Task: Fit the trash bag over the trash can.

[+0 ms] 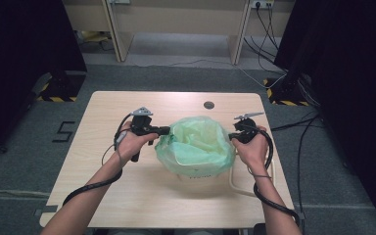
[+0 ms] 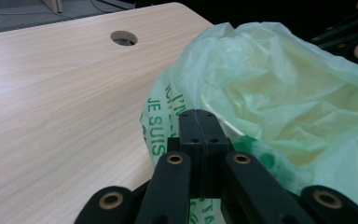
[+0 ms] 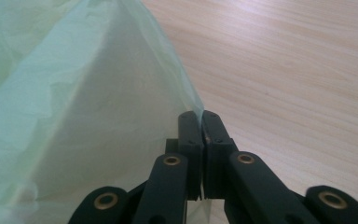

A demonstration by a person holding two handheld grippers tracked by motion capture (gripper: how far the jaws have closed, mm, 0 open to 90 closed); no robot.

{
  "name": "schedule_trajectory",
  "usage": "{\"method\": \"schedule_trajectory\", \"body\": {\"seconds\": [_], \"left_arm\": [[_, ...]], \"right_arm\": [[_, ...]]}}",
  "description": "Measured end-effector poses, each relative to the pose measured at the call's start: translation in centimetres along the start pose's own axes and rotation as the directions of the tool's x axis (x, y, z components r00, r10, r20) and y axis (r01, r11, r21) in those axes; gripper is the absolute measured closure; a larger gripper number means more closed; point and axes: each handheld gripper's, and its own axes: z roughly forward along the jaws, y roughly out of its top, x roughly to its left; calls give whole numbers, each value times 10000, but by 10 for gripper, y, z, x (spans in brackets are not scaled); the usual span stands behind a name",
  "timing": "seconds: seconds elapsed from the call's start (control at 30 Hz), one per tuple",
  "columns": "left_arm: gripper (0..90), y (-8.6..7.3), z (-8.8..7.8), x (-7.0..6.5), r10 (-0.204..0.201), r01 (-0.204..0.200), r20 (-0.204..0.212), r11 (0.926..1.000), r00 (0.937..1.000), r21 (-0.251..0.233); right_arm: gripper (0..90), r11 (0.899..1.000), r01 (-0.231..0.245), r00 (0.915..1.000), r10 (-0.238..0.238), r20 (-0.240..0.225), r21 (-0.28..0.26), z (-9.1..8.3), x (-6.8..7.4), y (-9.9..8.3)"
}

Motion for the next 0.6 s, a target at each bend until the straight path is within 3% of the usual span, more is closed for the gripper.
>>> {"method": "schedule_trajectory", "body": {"seconds": [0.2, 0.4, 0.53, 0.6], "left_arm": [[893, -4, 9, 8, -140, 157, -453, 9992, 9989, 377], [893, -17, 16, 10, -28, 70, -415, 9949, 9991, 1006], [889, -21, 18, 9, 108, -65, -436, 9951, 9990, 989], [825, -20, 15, 9, 212, -161, -594, 9963, 9980, 849]], "right_arm": [[900, 9999, 48, 10000, -47, -38, 157, 2, 1, -1], [900, 9990, 87, 10000, -86, -28, 432, 5, -1, -5], [900, 9984, 59, 10000, -59, -15, 557, 6, -3, -7], [900, 9981, 33, 10000, -34, 7, 620, 6, -3, -8]]}}
